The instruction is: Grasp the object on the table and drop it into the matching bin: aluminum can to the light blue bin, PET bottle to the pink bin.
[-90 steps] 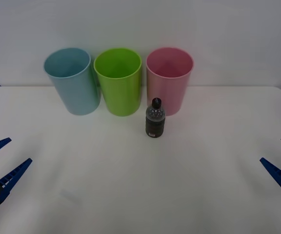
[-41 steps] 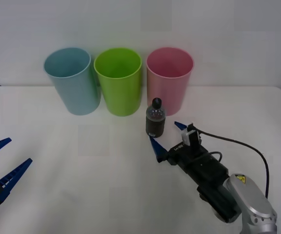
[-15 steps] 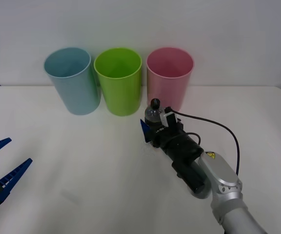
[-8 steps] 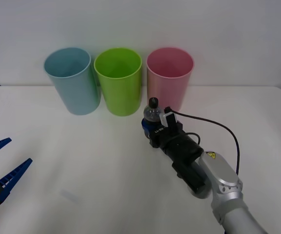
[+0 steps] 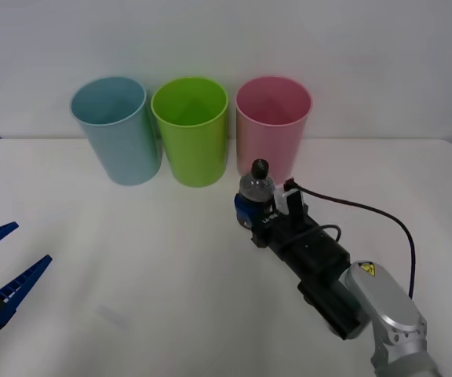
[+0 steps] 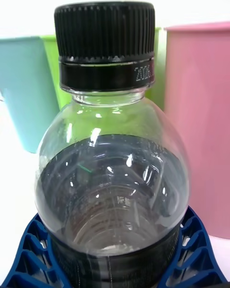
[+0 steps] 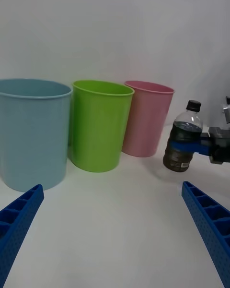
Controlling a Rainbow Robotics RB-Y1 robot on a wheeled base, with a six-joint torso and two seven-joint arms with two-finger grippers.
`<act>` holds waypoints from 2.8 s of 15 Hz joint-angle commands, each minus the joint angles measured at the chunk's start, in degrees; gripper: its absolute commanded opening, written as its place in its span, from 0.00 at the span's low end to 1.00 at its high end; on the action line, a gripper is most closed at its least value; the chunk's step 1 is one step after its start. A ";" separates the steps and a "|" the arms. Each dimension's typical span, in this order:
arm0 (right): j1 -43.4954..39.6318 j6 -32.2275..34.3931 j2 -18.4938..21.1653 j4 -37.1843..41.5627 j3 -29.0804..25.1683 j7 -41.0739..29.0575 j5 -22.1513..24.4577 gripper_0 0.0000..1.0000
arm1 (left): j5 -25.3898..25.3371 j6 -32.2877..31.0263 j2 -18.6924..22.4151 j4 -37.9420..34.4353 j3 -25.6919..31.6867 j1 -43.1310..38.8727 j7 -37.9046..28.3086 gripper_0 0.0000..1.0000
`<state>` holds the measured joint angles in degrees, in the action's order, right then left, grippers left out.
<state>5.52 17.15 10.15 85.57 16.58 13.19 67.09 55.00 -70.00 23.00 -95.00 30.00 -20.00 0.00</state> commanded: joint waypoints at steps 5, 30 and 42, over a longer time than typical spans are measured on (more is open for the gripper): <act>-6.84 0.34 9.36 19.20 1.70 -14.07 1.29 0.00 | 0.00 0.00 0.00 0.00 0.00 0.00 0.00 1.00; 25.77 2.19 16.40 -1.90 -7.09 -35.78 5.42 0.00 | 0.00 0.00 0.00 0.00 0.00 0.00 0.00 1.00; 34.74 2.19 8.49 -14.90 -8.85 -35.43 12.71 0.00 | 0.00 0.00 0.00 0.00 0.00 0.00 0.00 1.00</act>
<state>40.25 19.34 18.57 70.67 7.74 -22.24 79.80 55.00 -70.00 23.00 -95.00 30.00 -20.00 0.00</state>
